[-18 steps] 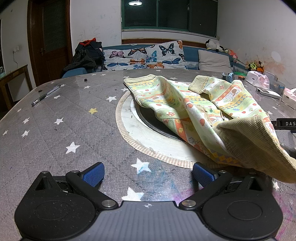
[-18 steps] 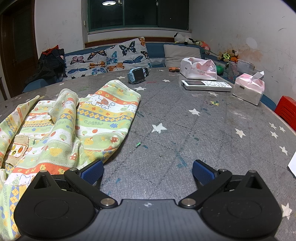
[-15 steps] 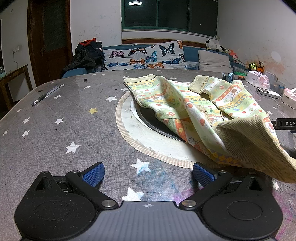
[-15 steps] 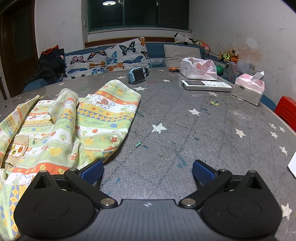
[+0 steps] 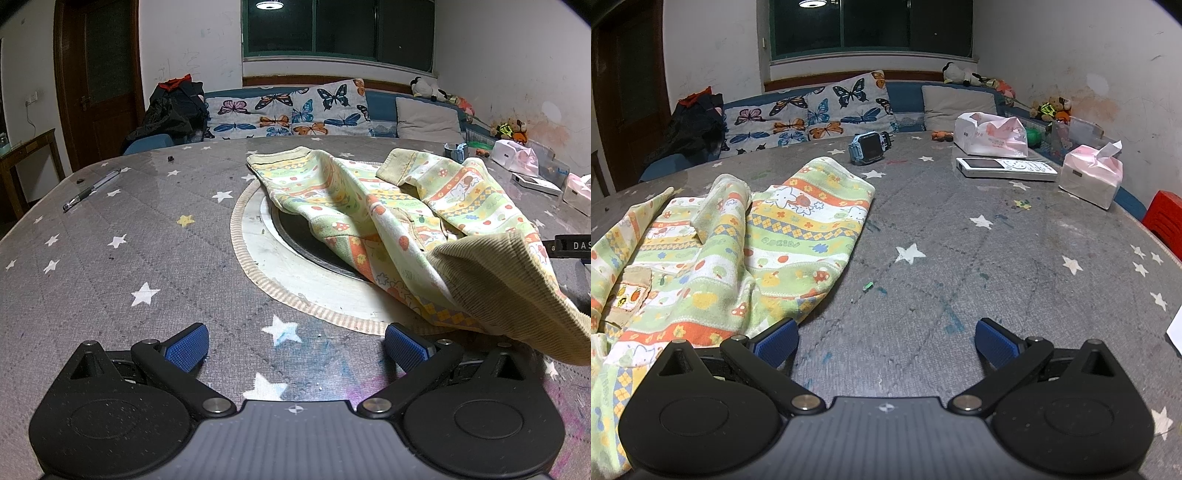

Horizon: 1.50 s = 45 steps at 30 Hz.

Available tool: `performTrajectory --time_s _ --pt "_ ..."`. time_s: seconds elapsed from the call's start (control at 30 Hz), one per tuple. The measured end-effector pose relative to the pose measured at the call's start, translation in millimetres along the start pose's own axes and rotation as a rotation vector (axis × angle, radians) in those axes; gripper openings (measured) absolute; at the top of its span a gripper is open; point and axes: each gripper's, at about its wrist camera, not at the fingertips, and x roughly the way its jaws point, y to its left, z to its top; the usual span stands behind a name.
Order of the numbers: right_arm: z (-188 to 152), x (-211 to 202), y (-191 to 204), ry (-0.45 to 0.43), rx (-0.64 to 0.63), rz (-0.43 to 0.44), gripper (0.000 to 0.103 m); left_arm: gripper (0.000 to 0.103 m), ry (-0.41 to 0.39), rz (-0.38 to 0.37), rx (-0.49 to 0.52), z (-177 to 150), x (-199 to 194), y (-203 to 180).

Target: Fold clothes

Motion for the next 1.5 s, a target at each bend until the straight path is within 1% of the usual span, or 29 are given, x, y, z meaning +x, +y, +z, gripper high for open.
performTrajectory --time_s 0.23,0.47,0.8,1.03,1.23,1.5 --pt "-7.1 -11.0 -1.3 0.004 -0.028 0.031 0.103 0.103 0.014 0.011 -0.008 2.1 0.4 -2.0" --pt "-16.8 -30.1 -6.8 0.006 -0.027 0.073 0.103 0.103 0.032 0.024 -0.018 0.2 -5.0 -5.8" --pt "-33.7 -63.1 -1.6 -0.018 -0.106 0.121 0.103 0.103 0.058 0.05 -0.052 -4.8 -17.7 -7.7" --pt "-48.8 -84.7 0.3 -0.053 -0.105 0.195 0.103 0.103 0.077 0.058 -0.07 -9.6 -26.3 -10.6" --pt "-56.1 -96.0 1.7 -0.066 -0.085 0.213 0.103 0.103 0.093 0.071 -0.066 -12.8 -31.2 -16.9" --pt "-65.5 -106.9 17.2 -0.056 -0.17 0.257 0.103 0.103 0.096 0.071 -0.05 -14.8 -37.7 -26.3"
